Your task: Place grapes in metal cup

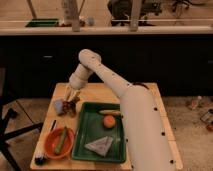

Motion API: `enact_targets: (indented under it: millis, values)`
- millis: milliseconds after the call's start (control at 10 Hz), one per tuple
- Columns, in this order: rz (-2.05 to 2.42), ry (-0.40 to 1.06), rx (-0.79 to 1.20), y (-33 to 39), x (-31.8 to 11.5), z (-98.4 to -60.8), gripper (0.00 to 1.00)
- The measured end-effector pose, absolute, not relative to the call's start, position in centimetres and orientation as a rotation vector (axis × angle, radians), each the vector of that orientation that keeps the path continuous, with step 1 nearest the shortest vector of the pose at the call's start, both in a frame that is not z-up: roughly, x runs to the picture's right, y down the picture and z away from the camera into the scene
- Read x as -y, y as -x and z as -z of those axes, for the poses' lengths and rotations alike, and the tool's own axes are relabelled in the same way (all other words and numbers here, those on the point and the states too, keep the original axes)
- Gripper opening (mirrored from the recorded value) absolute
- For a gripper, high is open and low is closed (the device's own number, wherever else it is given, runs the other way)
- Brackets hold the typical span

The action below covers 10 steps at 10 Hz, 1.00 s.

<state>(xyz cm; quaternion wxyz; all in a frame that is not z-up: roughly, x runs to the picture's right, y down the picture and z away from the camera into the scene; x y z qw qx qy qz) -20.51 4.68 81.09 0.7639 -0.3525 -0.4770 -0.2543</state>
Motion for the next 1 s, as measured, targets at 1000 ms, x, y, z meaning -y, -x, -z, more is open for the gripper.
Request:
enact_targets:
  millis: [1000]
  values:
    - [0.528, 0.741, 1.015, 19.4, -4.1, -81.0, 0.80]
